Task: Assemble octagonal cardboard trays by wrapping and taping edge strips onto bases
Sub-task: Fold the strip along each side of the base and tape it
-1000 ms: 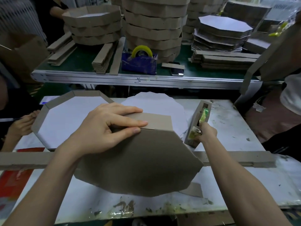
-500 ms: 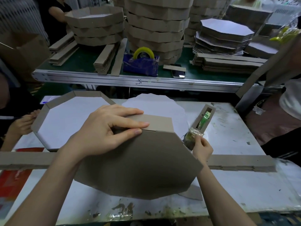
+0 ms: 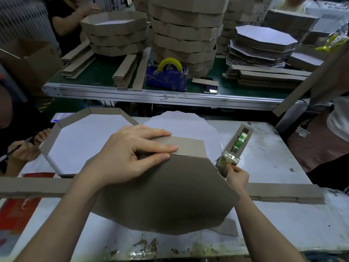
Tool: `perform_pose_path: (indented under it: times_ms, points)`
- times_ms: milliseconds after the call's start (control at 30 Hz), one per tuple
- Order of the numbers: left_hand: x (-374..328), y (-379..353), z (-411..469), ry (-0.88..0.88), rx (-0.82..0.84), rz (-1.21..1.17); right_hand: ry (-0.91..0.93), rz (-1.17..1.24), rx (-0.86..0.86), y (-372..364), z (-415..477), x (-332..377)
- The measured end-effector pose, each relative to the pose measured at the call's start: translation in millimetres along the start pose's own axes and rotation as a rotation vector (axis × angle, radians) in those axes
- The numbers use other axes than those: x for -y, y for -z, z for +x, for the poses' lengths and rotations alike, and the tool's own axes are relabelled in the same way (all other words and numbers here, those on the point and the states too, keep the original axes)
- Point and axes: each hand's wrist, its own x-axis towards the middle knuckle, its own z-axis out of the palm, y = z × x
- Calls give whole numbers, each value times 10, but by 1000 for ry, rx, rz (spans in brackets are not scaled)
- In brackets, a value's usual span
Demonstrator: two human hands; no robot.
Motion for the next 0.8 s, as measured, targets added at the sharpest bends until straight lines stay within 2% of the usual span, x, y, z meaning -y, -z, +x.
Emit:
perform_pose_path:
  times_ms: [167, 333, 400, 533, 800]
  points:
    - [8, 2, -29, -4, 0, 1, 14, -95, -26, 19, -18, 53]
    - [0, 6, -87, -11, -10, 11, -58, -127, -59, 236, -62, -182]
    - [-5, 14, -101, -19, -18, 21, 18, -113, -45, 260, -132, -147]
    - [-26, 35, -105, -22, -13, 35, 191, -1, -29, 263, -371, 360]
    - [-81, 38, -215, -13, -85, -44, 449, 220, 299, 374, -1475, 1519]
